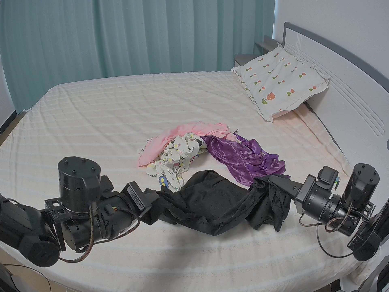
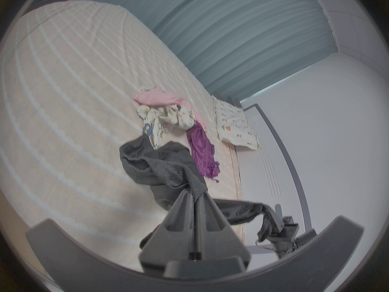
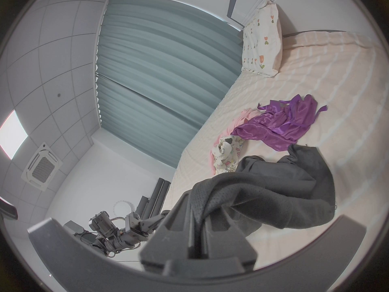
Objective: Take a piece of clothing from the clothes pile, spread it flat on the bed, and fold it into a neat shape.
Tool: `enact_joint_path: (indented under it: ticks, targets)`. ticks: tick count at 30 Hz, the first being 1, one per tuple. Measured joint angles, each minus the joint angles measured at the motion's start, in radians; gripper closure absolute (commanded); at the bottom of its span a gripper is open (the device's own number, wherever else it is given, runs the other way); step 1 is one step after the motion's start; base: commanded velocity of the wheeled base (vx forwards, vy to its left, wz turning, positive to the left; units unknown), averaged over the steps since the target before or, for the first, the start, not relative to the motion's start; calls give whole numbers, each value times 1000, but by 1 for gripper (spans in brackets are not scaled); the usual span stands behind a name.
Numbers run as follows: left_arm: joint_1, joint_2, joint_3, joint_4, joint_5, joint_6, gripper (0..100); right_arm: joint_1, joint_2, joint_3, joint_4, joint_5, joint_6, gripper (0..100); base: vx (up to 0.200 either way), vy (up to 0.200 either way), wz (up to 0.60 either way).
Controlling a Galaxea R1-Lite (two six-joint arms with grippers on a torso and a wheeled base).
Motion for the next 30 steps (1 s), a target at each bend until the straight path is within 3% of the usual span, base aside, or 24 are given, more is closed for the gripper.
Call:
enact_joint_path:
  ticks: [4,19,30]
  targets:
    - [-39,19,11,-4,-13,-11,100,24,43,29,-57,-2,-2,100,0,0,0]
    - [-59,36,22,0,-19,-59,100,48,37,63,-60,-16,-8,100,-200,0,0]
    - [-59,18,41,2,-10,-55,100,53,22,66,-59,-16,-9,100,0,0,0]
